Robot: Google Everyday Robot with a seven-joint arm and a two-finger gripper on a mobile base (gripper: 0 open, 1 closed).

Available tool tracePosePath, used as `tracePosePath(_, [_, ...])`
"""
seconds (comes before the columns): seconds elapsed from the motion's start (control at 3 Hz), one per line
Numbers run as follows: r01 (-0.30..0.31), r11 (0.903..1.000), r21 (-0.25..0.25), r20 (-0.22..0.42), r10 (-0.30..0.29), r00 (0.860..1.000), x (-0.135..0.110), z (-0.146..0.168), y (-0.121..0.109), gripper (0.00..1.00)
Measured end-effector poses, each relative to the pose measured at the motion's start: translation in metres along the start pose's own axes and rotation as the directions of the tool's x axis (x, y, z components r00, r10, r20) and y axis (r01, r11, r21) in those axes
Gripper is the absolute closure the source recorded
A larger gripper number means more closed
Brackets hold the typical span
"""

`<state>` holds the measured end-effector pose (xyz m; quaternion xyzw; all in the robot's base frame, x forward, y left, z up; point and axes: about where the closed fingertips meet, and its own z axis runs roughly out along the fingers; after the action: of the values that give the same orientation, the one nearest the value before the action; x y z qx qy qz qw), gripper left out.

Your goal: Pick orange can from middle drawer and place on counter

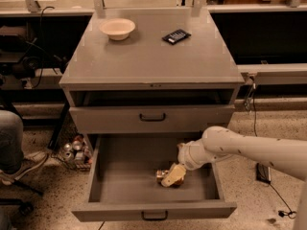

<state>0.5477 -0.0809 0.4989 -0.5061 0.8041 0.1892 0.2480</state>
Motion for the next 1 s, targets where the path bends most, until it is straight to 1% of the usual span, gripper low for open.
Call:
tracePosePath(0.33, [-0.001,0.9999,0.015,-0.010,0.001,1.000,0.011,0.036,-0.010,0.00])
tracePosePath(0.67, [0.002,0.9994,0.033,-0.022,-0.001,1.000,0.026,0.062,-0.021,0.00])
tracePosePath(1.0, [0.005,0.9993,0.037,-0.028,-0.004,1.000,0.044,0.080,-0.029,0.00])
